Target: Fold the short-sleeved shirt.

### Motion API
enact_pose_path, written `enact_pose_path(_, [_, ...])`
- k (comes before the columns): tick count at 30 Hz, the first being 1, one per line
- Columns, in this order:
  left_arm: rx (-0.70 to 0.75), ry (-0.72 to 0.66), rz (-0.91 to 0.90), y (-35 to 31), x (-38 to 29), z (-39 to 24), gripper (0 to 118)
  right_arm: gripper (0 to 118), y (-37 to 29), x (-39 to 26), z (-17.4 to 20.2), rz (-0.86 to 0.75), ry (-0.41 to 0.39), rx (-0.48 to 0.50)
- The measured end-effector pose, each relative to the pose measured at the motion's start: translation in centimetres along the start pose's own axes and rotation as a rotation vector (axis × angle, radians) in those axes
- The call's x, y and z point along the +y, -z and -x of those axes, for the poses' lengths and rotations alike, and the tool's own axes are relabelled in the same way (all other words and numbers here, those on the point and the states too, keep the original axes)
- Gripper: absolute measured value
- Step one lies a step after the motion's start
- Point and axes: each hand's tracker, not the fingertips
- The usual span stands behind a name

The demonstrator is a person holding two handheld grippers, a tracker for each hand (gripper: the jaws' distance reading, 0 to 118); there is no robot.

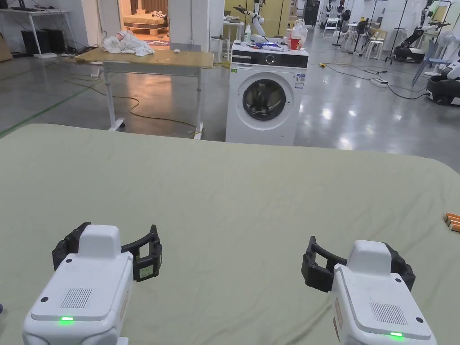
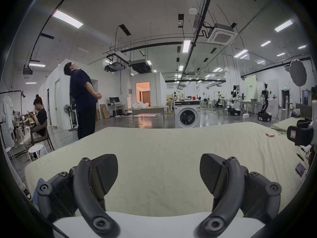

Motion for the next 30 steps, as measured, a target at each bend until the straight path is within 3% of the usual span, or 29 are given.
enact_pose_path(4, [-0.027,0.008,-0.026,-0.1,0.3,-0.3,109,111,0.3,0.3,0.4,0.006,-0.030,-0.001])
enact_pose_path(16, [0.006,0.030,-0.041,0.2,0.3,-0.7,109,111,1.4,1.5,0.9,0.040,0.012,-0.031])
enact_pose_path(26, [-0.004,0.028,-0.019,0.7,0.6,-0.2,109,111,2.3,2.5,0.3,0.164,0.184,-0.008])
enact_pose_path(30, [-0.022,0.008,-0.007,0.8,0.5,-0.2,109,111,2.4,3.0,0.2,0.191,0.210,-0.022])
